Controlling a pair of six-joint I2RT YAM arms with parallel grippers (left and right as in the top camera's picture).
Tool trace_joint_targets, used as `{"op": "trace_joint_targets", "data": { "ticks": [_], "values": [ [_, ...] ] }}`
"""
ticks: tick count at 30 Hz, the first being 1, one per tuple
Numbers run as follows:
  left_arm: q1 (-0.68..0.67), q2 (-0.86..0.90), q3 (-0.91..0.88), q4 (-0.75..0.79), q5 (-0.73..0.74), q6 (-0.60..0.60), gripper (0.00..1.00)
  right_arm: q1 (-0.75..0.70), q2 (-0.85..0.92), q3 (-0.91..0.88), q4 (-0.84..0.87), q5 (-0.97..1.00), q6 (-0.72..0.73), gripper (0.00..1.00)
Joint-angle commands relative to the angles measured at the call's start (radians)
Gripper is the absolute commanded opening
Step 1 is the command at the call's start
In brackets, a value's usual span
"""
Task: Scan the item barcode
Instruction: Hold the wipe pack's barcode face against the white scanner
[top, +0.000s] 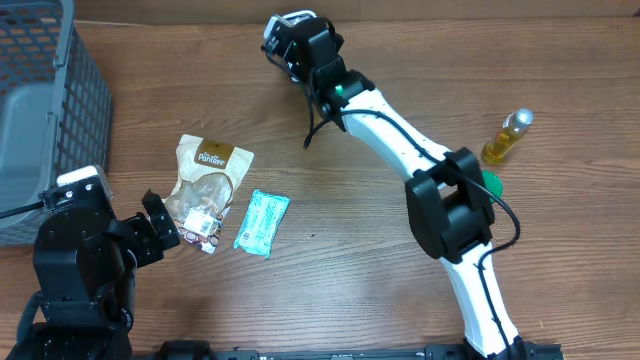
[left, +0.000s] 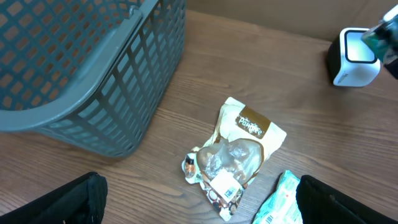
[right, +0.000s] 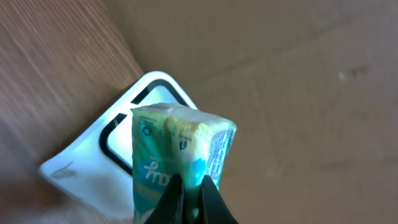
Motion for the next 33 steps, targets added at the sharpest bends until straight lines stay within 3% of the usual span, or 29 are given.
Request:
{"op": "trace_joint_targets", "data": {
  "ticks": [1, 14, 25, 33],
  "values": [
    [0.005, -0.004, 0.005, 0.0, -0.011, -0.003, 1.0, -0.002, 0.016, 0.007, 0.072, 0.009, -0.145, 0.04],
    [0.005, -0.004, 0.005, 0.0, -0.011, -0.003, 1.0, -0.044, 0.056, 0.007, 0.172, -0.179, -0.146, 0.04],
    [0.005, -0.004, 0.005, 0.0, -0.011, -0.002, 0.99, -0.069, 0.076, 0.007, 0.303, -0.179, -0.143, 0.04],
    [0.005, -0.004, 0.005, 0.0, -0.011, -0.003, 1.0, -0.074, 0.111, 0.007, 0.282, -0.262, -0.143, 0.04]
  ]
}}
